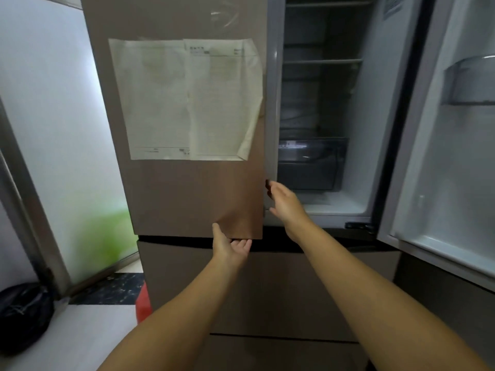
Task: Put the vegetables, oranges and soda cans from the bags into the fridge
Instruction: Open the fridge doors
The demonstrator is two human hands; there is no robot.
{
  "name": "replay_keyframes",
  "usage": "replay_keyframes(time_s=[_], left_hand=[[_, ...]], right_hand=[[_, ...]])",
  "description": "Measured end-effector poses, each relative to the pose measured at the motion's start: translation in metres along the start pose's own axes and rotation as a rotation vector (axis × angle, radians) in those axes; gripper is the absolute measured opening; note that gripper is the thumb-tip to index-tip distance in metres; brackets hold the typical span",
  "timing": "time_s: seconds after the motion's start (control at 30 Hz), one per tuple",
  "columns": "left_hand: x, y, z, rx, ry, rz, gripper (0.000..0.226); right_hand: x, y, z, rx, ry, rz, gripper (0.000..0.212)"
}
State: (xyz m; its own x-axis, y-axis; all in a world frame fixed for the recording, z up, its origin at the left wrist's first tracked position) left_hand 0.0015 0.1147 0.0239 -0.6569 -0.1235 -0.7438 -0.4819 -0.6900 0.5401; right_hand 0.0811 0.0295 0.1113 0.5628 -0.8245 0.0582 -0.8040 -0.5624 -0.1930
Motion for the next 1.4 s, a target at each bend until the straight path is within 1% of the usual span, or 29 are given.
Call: replay_keyframes(time_s=[0.1, 0.23, 0.4, 0.47, 0.53, 0.6, 0.67, 0.7, 0.73, 0.8, 0.83, 0.9, 0.93, 1.0, 1.07, 1.1, 1.13, 1.2, 1.27, 1.3, 1.33, 1.37, 1.4], left_hand=[[0.001, -0.012, -0.003, -0.025, 0.033, -0.014, 0.078], [0.001, -0.010, -0.011, -0.124, 0.048, 0.032, 0.074], [-0.002, 0.003, -0.015, -0.192, 0.045, 0.061, 0.070], [-0.005, 0.005, -0.015, -0.213, 0.029, 0.107, 0.070], [-0.010, 0.009, -0.017, -0.245, 0.017, 0.183, 0.074], [-0.007, 0.010, -0.020, -0.290, -0.005, 0.293, 0.082], [0.007, 0.018, -0.018, -0.335, -0.046, 0.378, 0.085], [0.018, 0.025, -0.013, -0.353, -0.063, 0.389, 0.082], [0.031, 0.033, -0.006, -0.350, -0.063, 0.376, 0.077], [0.057, 0.045, 0.010, -0.281, -0.034, 0.295, 0.063], [0.071, 0.050, 0.019, -0.258, -0.013, 0.260, 0.058], [0.100, 0.049, 0.041, -0.280, -0.040, 0.263, 0.050], [0.113, 0.053, 0.053, -0.352, -0.118, 0.288, 0.044], [0.126, 0.080, 0.076, -0.557, -0.320, 0.395, 0.035], [0.126, 0.120, 0.095, -0.868, -0.433, 0.497, 0.042], [0.122, 0.145, 0.101, -1.044, -0.462, 0.511, 0.044], [0.115, 0.171, 0.105, -1.225, -0.463, 0.498, 0.044], [0.099, 0.218, 0.108, -1.572, -0.478, 0.396, 0.047], [0.085, 0.246, 0.112, -1.876, -0.653, 0.366, 0.056], [0.079, 0.251, 0.117, -1.986, -0.787, 0.365, 0.062], [0.075, 0.251, 0.123, -2.036, -0.932, 0.384, 0.067], [0.073, 0.246, 0.130, -2.024, -1.057, 0.413, 0.071], [0.074, 0.240, 0.140, -1.972, -1.149, 0.437, 0.075]], right_hand=[[-0.011, -0.010, 0.001, -0.029, -0.087, -0.043, 0.037], [-0.012, -0.013, 0.012, 0.020, -0.068, -0.034, 0.040], [0.001, -0.002, 0.019, 0.158, -0.006, -0.065, 0.042], [0.013, 0.001, 0.020, 0.255, 0.039, 0.003, 0.040], [0.030, 0.000, 0.019, 0.338, 0.052, 0.093, 0.040], [0.046, -0.004, 0.019, 0.343, 0.046, 0.117, 0.040], [0.058, -0.009, 0.021, 0.331, 0.079, 0.094, 0.043], [0.060, -0.010, 0.021, 0.326, 0.088, 0.073, 0.047], [0.058, -0.009, 0.020, 0.311, 0.080, 0.045, 0.052], [0.044, -0.001, 0.015, 0.254, 0.014, -0.047, 0.063], [0.033, 0.006, 0.013, 0.225, -0.034, -0.107, 0.064], [0.005, 0.026, 0.005, 0.226, -0.094, -0.218, 0.060], [-0.009, 0.038, 0.002, 0.261, -0.102, -0.253, 0.056], [-0.031, 0.063, 0.001, 0.355, -0.103, -0.238, 0.049], [-0.047, 0.083, 0.003, 0.503, -0.082, -0.189, 0.041], [-0.052, 0.091, 0.003, 0.586, -0.050, -0.168, 0.038], [-0.058, 0.097, 0.004, 0.667, -0.015, -0.151, 0.041], [-0.071, 0.109, 0.002, 0.812, 0.057, -0.144, 0.054], [-0.085, 0.119, -0.002, 0.964, 0.159, -0.134, 0.053], [-0.091, 0.125, -0.006, 1.026, 0.212, -0.149, 0.051], [-0.098, 0.129, -0.010, 1.091, 0.243, -0.179, 0.048], [-0.105, 0.132, -0.013, 1.160, 0.247, -0.215, 0.046], [-0.111, 0.133, -0.014, 1.215, 0.235, -0.247, 0.045]])
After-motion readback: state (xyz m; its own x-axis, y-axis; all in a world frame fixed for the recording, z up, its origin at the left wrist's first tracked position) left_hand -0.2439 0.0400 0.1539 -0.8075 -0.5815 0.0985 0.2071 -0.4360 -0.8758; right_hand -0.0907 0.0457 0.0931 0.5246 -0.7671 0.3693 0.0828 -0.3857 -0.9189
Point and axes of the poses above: each hand's wrist, its own y-axis away from the middle knuckle, its own x-axis out of the back of the hand, z = x × y, the point moved 2 cm from there along -y, towards the middle knuckle, and after that the axes turned 12 degrees about z, right-handed, at the moved point
